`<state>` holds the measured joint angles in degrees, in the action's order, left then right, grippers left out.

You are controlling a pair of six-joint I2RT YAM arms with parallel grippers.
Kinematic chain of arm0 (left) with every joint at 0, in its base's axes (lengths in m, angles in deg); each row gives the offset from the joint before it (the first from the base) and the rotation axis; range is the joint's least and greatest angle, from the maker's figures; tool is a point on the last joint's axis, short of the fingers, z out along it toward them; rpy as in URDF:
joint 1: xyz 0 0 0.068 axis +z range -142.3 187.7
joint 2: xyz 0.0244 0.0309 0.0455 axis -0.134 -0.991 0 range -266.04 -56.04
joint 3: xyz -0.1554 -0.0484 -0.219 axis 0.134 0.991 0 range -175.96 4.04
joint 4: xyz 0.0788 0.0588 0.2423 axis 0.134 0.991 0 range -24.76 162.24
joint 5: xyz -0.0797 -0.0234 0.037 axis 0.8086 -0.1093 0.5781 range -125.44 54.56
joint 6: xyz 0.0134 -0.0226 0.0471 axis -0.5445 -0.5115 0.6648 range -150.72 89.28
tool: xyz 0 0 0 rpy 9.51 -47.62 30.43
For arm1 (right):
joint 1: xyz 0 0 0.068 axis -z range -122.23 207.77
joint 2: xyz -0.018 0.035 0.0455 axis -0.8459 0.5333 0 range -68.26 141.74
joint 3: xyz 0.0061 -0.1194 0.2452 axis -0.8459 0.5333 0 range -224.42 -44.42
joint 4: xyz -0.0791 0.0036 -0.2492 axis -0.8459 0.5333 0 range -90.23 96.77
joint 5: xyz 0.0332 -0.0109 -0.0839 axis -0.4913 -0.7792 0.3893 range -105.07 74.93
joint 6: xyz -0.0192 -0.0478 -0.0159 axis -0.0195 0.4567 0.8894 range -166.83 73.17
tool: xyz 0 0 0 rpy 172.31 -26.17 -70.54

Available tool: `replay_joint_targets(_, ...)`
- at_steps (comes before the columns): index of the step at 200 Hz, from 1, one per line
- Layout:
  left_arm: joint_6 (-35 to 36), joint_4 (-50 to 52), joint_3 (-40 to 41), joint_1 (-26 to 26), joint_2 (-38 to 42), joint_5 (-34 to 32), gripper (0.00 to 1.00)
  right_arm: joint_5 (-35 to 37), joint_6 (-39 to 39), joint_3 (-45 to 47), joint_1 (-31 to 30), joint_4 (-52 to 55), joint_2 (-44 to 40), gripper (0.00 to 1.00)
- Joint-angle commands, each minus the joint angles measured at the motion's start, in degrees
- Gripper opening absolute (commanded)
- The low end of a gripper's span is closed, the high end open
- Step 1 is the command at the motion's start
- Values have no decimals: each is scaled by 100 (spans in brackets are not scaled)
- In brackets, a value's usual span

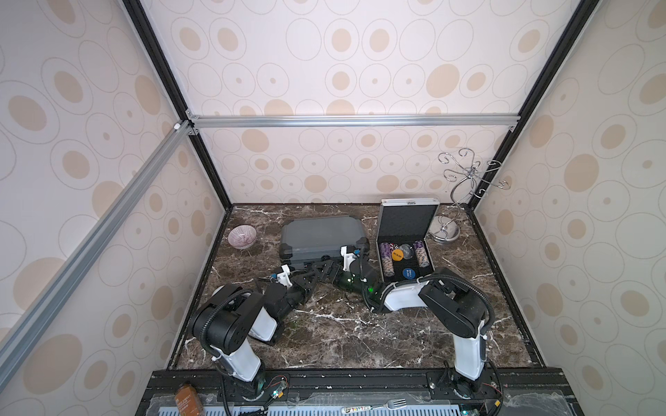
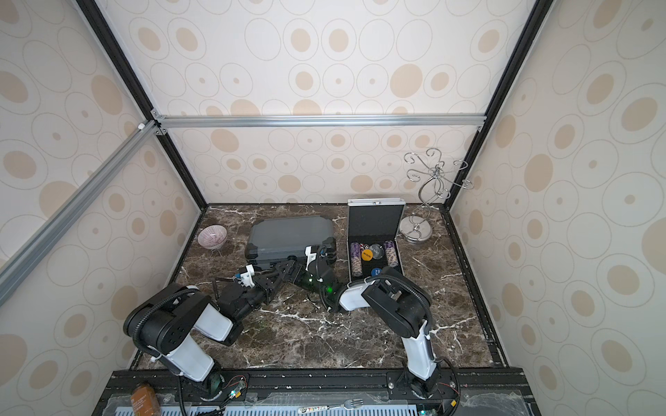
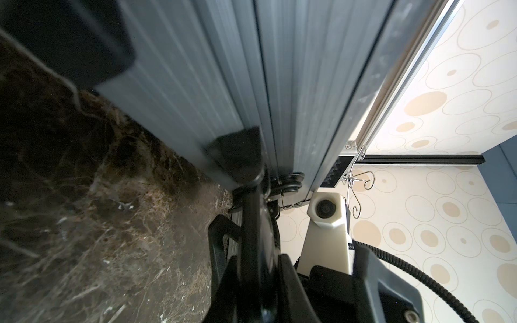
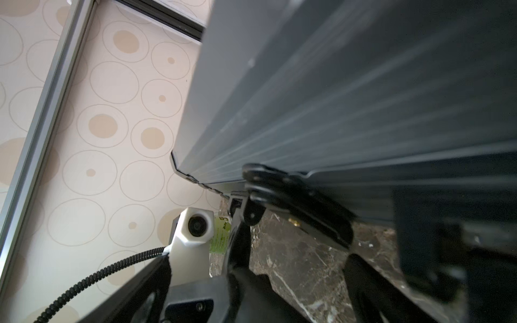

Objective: Open the poker set cases
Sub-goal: Open the fastener on the poker set case.

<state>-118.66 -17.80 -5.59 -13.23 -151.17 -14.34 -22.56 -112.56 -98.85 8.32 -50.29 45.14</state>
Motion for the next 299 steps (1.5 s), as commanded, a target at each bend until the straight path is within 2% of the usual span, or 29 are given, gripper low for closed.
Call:
replay_joint_targets(1,226,-1363,-66,-131,119,207,0,108,-297,-19,90,-488,220,99)
replay_joint_targets(67,-112,-2247,99,-166,-637,134,0,-16,-472,229,170,-1212,183,95)
replay_joint_targets(164,-195,-2248,250,-182,-799,-71,0,317,-308,583,247,-924,62,96)
replay_joint_targets(213,-215,-2242,299,-179,-879,-127,0,197,-299,546,302,-1213,163,96)
replay_joint_targets(268,-260,-2244,302,-190,-998,-161,0,-75,-431,492,309,-2252,393,92)
replay_joint_targets(299,-292,-2250,290,-184,-1046,-177,0,-72,-316,569,313,-2315,284,92)
